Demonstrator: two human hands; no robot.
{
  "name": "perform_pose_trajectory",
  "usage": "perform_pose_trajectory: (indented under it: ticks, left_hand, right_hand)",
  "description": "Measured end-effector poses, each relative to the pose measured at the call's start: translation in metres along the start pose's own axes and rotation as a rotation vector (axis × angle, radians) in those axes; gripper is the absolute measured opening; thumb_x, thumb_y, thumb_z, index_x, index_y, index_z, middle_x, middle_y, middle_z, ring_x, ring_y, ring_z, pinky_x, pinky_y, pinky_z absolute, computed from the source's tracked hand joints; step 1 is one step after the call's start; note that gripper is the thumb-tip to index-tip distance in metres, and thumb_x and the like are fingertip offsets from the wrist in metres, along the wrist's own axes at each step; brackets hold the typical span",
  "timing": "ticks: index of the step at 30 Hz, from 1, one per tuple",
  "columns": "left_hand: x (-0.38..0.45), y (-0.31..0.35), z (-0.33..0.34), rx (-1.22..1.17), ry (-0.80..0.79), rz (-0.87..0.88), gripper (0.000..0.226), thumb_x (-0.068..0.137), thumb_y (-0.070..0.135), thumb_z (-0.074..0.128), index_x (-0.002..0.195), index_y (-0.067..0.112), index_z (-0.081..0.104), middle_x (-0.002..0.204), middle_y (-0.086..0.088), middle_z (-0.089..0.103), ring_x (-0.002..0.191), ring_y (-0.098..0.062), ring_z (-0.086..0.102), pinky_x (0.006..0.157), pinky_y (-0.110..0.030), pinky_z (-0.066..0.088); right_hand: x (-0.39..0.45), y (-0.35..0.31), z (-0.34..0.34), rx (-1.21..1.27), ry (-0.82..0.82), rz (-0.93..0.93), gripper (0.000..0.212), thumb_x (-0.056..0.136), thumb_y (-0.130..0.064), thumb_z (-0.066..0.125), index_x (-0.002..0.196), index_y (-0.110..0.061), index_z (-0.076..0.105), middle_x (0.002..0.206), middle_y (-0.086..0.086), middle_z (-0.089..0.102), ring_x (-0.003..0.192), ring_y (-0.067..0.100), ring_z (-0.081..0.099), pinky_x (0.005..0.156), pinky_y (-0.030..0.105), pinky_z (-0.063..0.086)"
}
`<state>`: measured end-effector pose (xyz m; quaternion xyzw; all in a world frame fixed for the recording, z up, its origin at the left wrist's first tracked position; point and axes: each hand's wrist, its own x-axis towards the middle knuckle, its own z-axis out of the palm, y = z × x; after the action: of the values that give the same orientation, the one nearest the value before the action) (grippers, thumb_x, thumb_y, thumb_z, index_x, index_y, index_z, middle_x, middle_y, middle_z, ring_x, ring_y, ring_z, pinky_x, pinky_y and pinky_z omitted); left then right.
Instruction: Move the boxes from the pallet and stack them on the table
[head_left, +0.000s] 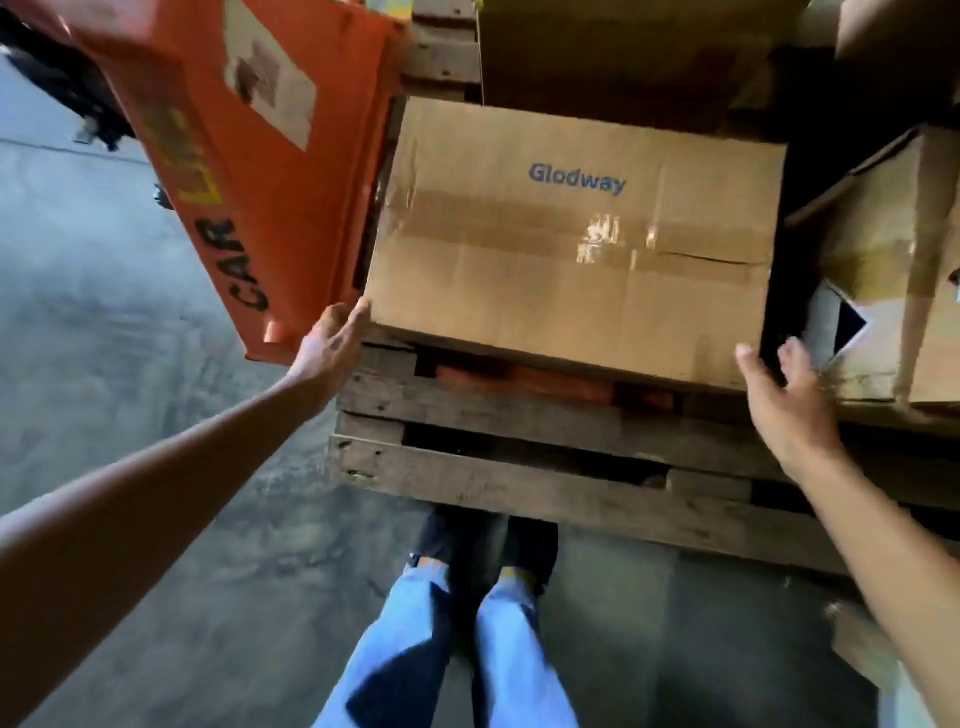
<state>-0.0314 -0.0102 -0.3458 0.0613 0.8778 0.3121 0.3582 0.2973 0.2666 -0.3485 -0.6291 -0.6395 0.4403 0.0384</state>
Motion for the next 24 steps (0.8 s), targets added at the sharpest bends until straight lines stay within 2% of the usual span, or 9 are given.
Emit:
perform_pose_trajectory:
  ticks: [2, 5, 8, 11, 14, 16, 17, 20, 24]
  left_hand:
    - [0.03, -0.009, 0.019, -0.054, 0.018, -0.053, 0.07, 0.088, 0.064, 0.039, 0.119, 0.002, 0.052, 0.095, -0.027, 0.062, 0.09, -0.045, 0.058, 0.071, -0.046, 0.049]
    - [0.063, -0.009, 0.036, -0.159, 0.06, -0.106, 0.042, 0.095, 0.054, 0.041, 0.102, 0.015, 0.053, 0.069, 0.003, 0.049, 0.065, -0.019, 0.046, 0.048, -0.027, 0.036]
    - [0.081, -0.006, 0.047, -0.318, 0.01, -0.088, 0.046, 0.091, 0.056, 0.048, 0.113, 0.018, 0.058, 0.097, -0.001, 0.068, 0.08, -0.014, 0.064, 0.071, -0.027, 0.056]
    - [0.084, -0.013, 0.047, -0.426, -0.05, -0.069, 0.04, 0.087, 0.057, 0.055, 0.112, 0.027, 0.061, 0.114, -0.005, 0.069, 0.104, -0.023, 0.066, 0.093, -0.045, 0.053]
    - [0.072, -0.013, 0.033, -0.449, -0.097, -0.059, 0.034, 0.09, 0.048, 0.057, 0.119, 0.03, 0.059, 0.107, 0.001, 0.069, 0.095, -0.017, 0.067, 0.08, -0.039, 0.058]
    - [0.054, -0.012, 0.013, -0.439, -0.088, -0.058, 0.04, 0.09, 0.042, 0.059, 0.128, 0.03, 0.053, 0.1, 0.004, 0.067, 0.078, -0.01, 0.067, 0.055, -0.026, 0.055]
    - [0.043, -0.013, -0.001, -0.442, -0.087, -0.05, 0.045, 0.088, 0.041, 0.061, 0.131, 0.031, 0.051, 0.104, 0.003, 0.066, 0.08, -0.01, 0.066, 0.052, -0.024, 0.053]
    - [-0.002, -0.018, -0.056, -0.449, -0.133, -0.038, 0.063, 0.084, 0.04, 0.066, 0.141, 0.031, 0.041, 0.126, -0.002, 0.058, 0.104, -0.017, 0.061, 0.072, -0.025, 0.053]
    - [-0.095, -0.021, -0.156, -0.442, -0.217, 0.024, 0.07, 0.084, 0.035, 0.066, 0.147, 0.028, 0.033, 0.137, -0.006, 0.05, 0.109, -0.017, 0.059, 0.078, -0.025, 0.051]
  right_hand:
    - [0.03, 0.017, 0.014, 0.02, 0.015, 0.017, 0.074, 0.09, -0.054, 0.05, 0.148, -0.016, 0.026, 0.152, 0.005, 0.035, 0.138, 0.02, 0.034, 0.105, 0.029, 0.027]
    - [0.054, 0.03, 0.032, 0.083, 0.025, 0.001, 0.069, 0.08, -0.064, 0.056, 0.134, -0.021, 0.048, 0.126, -0.001, 0.056, 0.121, 0.02, 0.051, 0.093, 0.028, 0.036]
    - [0.062, 0.039, 0.042, 0.239, 0.076, -0.01, 0.081, 0.052, -0.084, 0.061, 0.116, -0.034, 0.059, 0.115, -0.009, 0.062, 0.112, 0.014, 0.057, 0.099, 0.035, 0.044]
    - [0.065, 0.042, 0.042, 0.39, 0.025, 0.004, 0.068, 0.043, -0.079, 0.071, 0.102, -0.045, 0.061, 0.115, -0.013, 0.064, 0.114, 0.011, 0.058, 0.101, 0.039, 0.045]
    - [0.046, 0.025, 0.037, 0.436, 0.005, -0.02, 0.088, 0.042, -0.074, 0.075, 0.119, -0.036, 0.059, 0.119, -0.011, 0.064, 0.113, 0.01, 0.058, 0.103, 0.04, 0.044]
    - [0.021, 0.01, 0.031, 0.422, -0.009, -0.049, 0.082, 0.053, -0.063, 0.075, 0.126, -0.03, 0.056, 0.117, -0.01, 0.064, 0.109, 0.007, 0.058, 0.104, 0.04, 0.044]
    - [0.004, 0.002, 0.026, 0.405, -0.03, -0.064, 0.076, 0.057, -0.058, 0.074, 0.125, -0.03, 0.056, 0.114, -0.01, 0.064, 0.107, 0.006, 0.059, 0.104, 0.041, 0.044]
    - [-0.058, -0.03, 0.01, 0.347, -0.076, -0.056, 0.085, 0.044, -0.065, 0.081, 0.118, -0.029, 0.061, 0.113, -0.007, 0.068, 0.107, 0.011, 0.062, 0.098, 0.04, 0.047]
    - [-0.185, -0.077, -0.023, 0.352, -0.041, -0.107, 0.092, 0.038, -0.067, 0.083, 0.118, -0.025, 0.063, 0.111, -0.006, 0.07, 0.105, 0.013, 0.064, 0.096, 0.035, 0.047]
